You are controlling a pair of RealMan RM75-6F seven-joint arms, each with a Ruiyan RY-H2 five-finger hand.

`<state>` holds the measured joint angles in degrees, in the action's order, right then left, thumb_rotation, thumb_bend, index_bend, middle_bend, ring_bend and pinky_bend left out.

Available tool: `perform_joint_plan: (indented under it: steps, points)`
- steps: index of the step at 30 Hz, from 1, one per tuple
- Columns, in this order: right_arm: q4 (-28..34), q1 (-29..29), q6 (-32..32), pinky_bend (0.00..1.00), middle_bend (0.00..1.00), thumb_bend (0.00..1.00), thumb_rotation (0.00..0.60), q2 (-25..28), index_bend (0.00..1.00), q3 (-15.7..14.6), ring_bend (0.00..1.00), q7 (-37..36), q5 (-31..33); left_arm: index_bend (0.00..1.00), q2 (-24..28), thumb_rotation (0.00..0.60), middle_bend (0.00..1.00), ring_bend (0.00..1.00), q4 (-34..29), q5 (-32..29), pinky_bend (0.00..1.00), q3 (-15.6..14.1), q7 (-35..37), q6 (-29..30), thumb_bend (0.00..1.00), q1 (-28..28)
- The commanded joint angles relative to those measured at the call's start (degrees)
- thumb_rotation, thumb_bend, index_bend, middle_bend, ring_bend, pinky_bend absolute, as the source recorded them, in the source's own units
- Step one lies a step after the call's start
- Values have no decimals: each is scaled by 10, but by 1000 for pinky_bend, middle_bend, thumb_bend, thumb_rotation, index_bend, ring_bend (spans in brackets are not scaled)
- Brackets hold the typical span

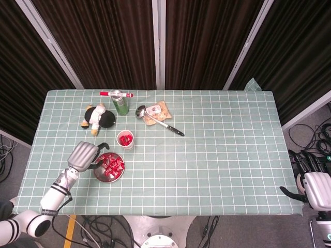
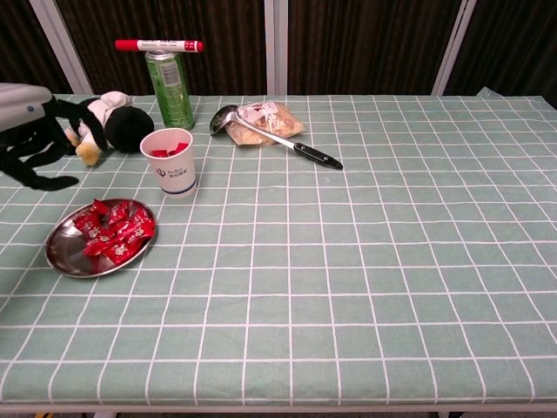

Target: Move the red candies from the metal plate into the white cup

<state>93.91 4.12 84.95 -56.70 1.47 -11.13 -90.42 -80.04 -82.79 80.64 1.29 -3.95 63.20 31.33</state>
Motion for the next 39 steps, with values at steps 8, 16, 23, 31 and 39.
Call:
perform_joint_plan:
  steps: [8,16,23,31,39]
  points:
    - [5,-1,4,3,147,49,600,1,0,-1,0,5,-3,479,-30,600,915,862,32,26,1000,-33,-27,-40,287,4]
    - [8,-1,4,3,147,48,600,3,0,-2,0,7,-4,480,-55,600,916,862,75,1,1000,-22,-61,-73,299,14]
    - [9,-2,3,3,147,49,600,3,0,-2,0,9,-1,494,-70,600,916,862,112,1,1000,-23,-52,-88,310,19]
    - [10,0,0,4,147,49,600,2,0,0,0,12,1,517,-88,600,918,862,142,5,1000,-19,-40,-94,310,23]
    - [9,-1,-2,4,147,47,600,1,0,0,0,11,4,557,-101,600,922,862,165,4,1000,-17,-38,-100,311,25]
